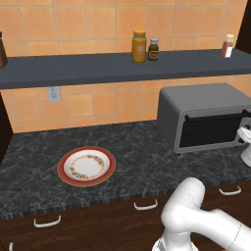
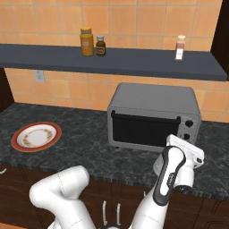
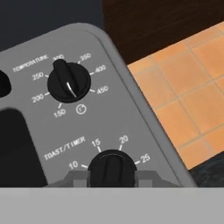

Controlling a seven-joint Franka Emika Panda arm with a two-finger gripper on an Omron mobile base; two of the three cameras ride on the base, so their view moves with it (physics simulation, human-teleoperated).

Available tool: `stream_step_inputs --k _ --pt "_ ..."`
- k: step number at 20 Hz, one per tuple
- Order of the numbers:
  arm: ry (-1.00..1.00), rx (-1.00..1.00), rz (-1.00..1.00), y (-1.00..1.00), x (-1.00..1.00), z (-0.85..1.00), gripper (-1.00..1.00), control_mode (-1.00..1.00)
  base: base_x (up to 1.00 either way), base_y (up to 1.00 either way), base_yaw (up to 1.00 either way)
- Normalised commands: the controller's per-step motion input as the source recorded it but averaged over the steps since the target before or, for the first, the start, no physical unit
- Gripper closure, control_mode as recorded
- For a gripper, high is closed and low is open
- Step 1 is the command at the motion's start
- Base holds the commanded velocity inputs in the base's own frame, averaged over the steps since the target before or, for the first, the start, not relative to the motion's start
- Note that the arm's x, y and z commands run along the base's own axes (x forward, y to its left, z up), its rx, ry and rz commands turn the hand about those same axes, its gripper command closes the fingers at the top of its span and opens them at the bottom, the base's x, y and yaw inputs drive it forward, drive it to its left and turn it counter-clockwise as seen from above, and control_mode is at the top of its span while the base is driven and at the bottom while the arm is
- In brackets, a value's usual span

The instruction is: Pick up the kebab skewer and baguette bread, and place them inside the toaster oven. Close the toaster oven door and start by setting the timer.

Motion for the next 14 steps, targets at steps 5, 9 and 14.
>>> stream_step_inputs --k 5,9,14 --pt "0.0 0.16 0.0 0.0 0.0 0.0 1.0 -1.0 0.0 0.0 0.0" --pt "0.0 0.17 0.0 0.0 0.0 0.0 1.0 -1.0 0.0 0.0 0.0" --pt "-0.01 0.17 0.0 0.0 0.0 0.0 1.0 -1.0 0.0 0.0 0.0"
